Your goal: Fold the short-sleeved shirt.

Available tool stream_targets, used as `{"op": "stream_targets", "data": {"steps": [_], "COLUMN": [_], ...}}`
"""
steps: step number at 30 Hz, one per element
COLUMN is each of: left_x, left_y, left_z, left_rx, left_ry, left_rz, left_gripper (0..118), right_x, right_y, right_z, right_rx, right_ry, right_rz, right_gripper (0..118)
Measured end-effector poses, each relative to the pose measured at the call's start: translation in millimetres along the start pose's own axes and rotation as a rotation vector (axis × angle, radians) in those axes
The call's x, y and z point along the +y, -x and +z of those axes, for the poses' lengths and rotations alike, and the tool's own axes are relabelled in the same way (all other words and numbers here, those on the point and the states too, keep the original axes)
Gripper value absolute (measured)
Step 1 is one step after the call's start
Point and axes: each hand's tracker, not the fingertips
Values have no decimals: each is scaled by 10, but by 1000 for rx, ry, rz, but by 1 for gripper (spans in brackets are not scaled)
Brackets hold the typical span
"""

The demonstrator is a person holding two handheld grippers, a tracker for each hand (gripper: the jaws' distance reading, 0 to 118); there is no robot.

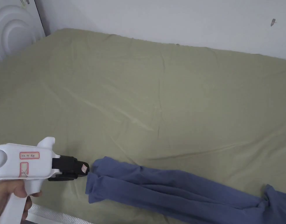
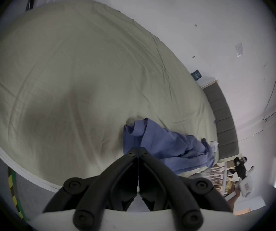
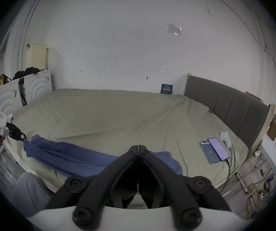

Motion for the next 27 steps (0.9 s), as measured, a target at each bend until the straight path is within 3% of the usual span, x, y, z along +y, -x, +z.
{"op": "stream_targets", "data": {"steps": [1,2,3,8,15,16,17,18,19,20,22,24,27], "left_x": [21,32,31,-12,46,47,50,58,30,-11,-50,20,50], "left_y": [32,52,79,210,56,41,29,27,15,36,-30,-90,-183], "left_z": [-6,-24,-92,-373,-848,-892,-915,-932,-1000,-1021,-949,-892,-754], "left_rx": [-13,-35,-69,-141,-285,-294,-294,-268,-170,-79,-170,-107,-89], "left_ry": [15,46,78,107,133,140,134,129,140,137,98,97,92], "left_rz": [12,36,50,123,126,105,96,95,89,51,38,-30,-27], "left_gripper": [79,108,117,116,115,109,89,42,7,7,6,6,6], "right_x": [6,1,-9,-18,-57,-70,-76,-80,-83,-89,-88,-83,-60], "right_y": [9,20,38,16,15,-2,-4,-3,-2,-11,-12,-30,-58], "right_z": [1,5,5,-39,-108,-116,-118,-121,-120,-120,-114,-101,-114], "right_rx": [0,3,3,18,18,19,19,21,24,26,21,18,27], "right_ry": [11,15,15,43,86,89,92,96,97,97,95,85,80], "right_rz": [6,7,4,-60,-73,-83,-90,-98,-102,-103,-90,-83,-84], "right_gripper": [0,0,0,0,0,0,0,0,0,0,0,0,0]}}
